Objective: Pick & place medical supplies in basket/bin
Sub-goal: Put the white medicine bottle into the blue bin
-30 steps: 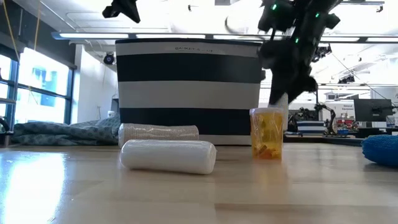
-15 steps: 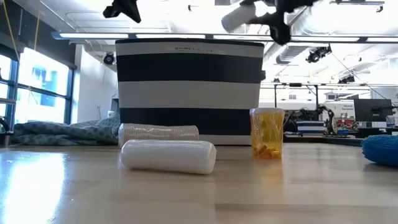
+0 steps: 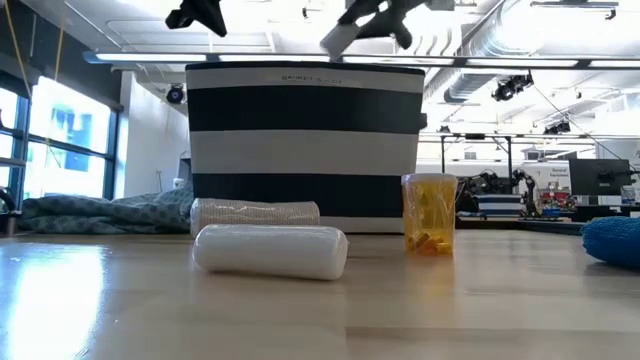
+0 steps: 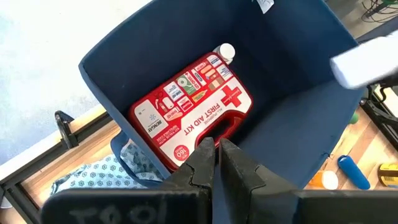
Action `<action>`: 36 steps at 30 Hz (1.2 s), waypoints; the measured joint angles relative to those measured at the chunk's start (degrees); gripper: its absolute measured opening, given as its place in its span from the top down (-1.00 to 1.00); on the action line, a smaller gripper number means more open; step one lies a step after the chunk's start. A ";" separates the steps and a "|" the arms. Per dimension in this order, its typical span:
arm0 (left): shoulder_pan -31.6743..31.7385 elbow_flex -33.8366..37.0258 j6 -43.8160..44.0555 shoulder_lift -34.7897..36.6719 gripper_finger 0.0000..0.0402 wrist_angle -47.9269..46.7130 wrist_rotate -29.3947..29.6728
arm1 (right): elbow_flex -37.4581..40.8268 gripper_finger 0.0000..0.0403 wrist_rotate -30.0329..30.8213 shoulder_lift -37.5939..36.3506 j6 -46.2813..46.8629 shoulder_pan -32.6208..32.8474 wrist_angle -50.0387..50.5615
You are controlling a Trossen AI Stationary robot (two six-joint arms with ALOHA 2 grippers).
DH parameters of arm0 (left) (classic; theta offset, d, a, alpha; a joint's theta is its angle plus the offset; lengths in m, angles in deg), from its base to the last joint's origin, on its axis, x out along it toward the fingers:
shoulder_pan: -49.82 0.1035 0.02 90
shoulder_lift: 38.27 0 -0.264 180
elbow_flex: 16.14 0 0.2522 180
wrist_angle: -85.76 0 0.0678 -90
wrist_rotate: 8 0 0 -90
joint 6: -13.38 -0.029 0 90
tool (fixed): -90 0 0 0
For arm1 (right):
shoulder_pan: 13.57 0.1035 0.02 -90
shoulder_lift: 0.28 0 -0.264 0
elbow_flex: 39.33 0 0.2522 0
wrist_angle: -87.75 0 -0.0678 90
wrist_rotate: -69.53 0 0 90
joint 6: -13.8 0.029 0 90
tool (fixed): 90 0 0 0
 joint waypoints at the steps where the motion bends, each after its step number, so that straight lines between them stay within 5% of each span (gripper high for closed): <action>1: 0.00 0.00 0.00 0.00 0.70 -0.01 0.02 | -2.55 0.22 -0.57 2.14 -1.77 -0.92 1.54; 13: 0.01 0.00 -1.30 -0.02 0.70 -0.04 -0.25 | -21.30 0.23 -2.86 23.41 -12.27 -8.65 26.09; 21: 0.02 0.02 -3.12 -0.02 0.70 2.82 -4.07 | -17.81 0.23 -0.83 25.34 -11.86 -9.57 29.08; 36: 0.02 0.02 -4.15 -0.04 0.70 20.25 -21.35 | -10.64 0.24 3.19 25.72 -10.72 -9.45 22.22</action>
